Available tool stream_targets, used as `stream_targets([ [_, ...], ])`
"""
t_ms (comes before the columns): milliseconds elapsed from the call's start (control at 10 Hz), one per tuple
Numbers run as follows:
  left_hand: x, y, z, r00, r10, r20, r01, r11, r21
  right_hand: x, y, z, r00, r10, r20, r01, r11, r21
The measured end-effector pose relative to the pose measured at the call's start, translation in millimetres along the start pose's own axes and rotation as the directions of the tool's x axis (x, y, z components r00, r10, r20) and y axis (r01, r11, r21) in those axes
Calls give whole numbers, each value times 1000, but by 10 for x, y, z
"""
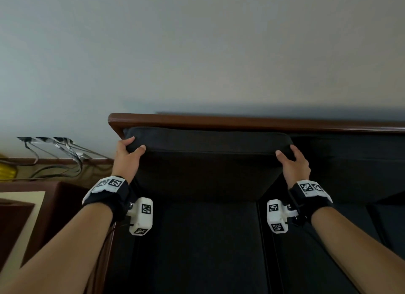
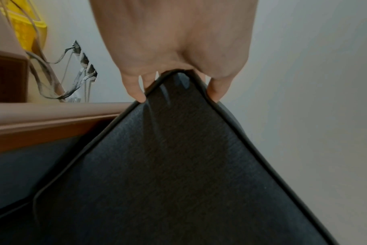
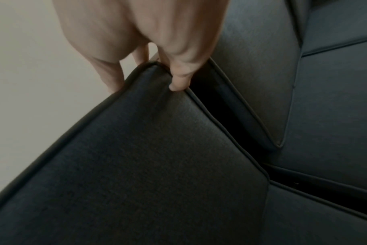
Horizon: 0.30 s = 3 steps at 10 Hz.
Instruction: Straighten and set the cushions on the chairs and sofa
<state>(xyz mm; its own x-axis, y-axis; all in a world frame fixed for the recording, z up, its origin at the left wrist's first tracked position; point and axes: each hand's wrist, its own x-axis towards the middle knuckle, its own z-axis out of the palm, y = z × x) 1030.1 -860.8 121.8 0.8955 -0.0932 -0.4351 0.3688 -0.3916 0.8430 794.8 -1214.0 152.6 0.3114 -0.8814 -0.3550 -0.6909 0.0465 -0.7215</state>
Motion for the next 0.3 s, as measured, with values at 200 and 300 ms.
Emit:
stream_targets([
  [200, -246, 2, -169, 998, 39, 56, -53, 961, 273, -93, 6, -190, 994, 27, 104, -21, 998, -57],
  [300, -483, -188, -275, 993, 74, 91, -103, 921, 375, -141, 254, -221, 985, 16, 169, -16, 1000, -6],
])
